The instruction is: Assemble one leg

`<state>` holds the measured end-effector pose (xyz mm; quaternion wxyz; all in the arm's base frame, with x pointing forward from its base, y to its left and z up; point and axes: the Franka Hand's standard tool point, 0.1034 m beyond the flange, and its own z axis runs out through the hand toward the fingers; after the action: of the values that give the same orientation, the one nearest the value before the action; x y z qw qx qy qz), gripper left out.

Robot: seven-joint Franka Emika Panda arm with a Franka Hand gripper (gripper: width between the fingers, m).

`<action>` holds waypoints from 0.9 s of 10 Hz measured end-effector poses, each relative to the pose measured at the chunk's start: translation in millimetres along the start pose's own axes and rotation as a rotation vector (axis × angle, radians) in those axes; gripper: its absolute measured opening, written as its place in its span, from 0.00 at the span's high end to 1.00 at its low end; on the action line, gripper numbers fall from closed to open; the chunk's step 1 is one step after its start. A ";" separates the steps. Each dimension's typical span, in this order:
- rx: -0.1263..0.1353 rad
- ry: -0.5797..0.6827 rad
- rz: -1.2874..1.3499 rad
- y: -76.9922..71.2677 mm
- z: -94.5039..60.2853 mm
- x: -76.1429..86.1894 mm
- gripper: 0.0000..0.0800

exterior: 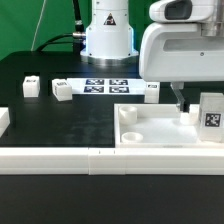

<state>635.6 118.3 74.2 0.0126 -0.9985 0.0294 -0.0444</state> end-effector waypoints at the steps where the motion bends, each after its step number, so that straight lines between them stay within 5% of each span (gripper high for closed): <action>1: 0.000 0.000 0.000 0.3 0.0 0.1 0.41; 2: 0.000 0.000 0.000 0.3 0.0 0.1 0.63; 6: 0.000 0.000 0.028 0.5 0.1 0.1 0.64; 9: 0.037 0.006 0.427 3.4 0.9 -1.0 0.64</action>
Offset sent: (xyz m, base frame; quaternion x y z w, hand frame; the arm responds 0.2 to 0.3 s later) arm 0.0000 0.0000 0.0000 0.0000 0.0000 0.0000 1.0000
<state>634.4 114.9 73.1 0.0402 -0.9690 0.2395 -0.0441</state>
